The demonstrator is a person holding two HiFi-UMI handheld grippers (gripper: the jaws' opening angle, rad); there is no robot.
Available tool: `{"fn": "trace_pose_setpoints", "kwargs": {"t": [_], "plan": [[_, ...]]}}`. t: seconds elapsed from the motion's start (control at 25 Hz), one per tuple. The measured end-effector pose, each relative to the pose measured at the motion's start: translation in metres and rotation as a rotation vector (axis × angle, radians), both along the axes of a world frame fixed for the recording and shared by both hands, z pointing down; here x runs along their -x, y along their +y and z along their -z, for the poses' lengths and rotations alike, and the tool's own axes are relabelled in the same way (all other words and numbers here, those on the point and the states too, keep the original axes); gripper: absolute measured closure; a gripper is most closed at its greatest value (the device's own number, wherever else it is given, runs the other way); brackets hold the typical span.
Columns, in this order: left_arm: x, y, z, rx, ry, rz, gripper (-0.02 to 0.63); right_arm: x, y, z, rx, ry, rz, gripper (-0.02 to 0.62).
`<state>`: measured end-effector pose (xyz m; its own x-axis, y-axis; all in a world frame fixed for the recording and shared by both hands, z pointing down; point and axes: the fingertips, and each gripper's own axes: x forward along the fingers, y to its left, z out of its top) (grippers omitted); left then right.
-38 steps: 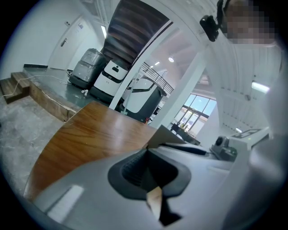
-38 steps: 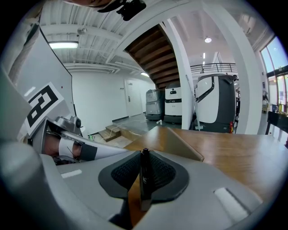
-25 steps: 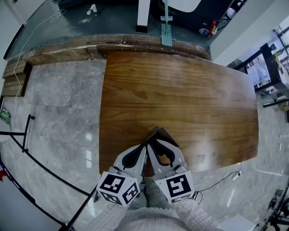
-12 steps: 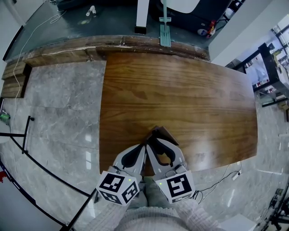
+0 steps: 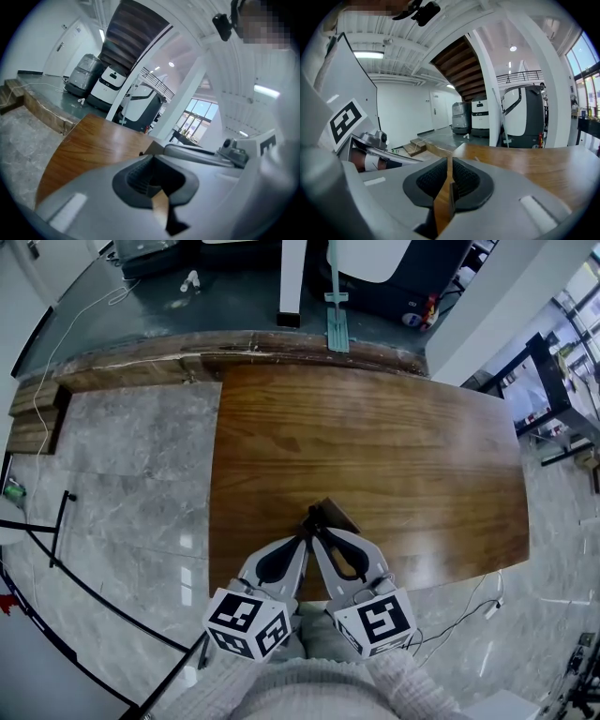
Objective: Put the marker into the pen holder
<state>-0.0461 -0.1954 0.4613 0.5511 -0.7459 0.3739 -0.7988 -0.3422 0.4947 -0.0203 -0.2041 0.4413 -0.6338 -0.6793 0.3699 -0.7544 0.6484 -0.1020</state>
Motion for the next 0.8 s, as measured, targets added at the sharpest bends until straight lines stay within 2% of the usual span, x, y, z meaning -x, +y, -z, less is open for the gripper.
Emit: {"fn": "trace_pose_setpoints", "kwargs": {"t": [0.4,0.8], "plan": [[-0.012,0.011,0.036,-0.079,-0.049,-0.074,0.603,-0.015,0.012,0.04,-0.072,-0.035,0.02,0.595],[-0.019,0.014,0.04,-0.086,-0.092,-0.136,0.603,-0.021,0.022,0.04,-0.038,-0.036,0.037,0.595]]}}
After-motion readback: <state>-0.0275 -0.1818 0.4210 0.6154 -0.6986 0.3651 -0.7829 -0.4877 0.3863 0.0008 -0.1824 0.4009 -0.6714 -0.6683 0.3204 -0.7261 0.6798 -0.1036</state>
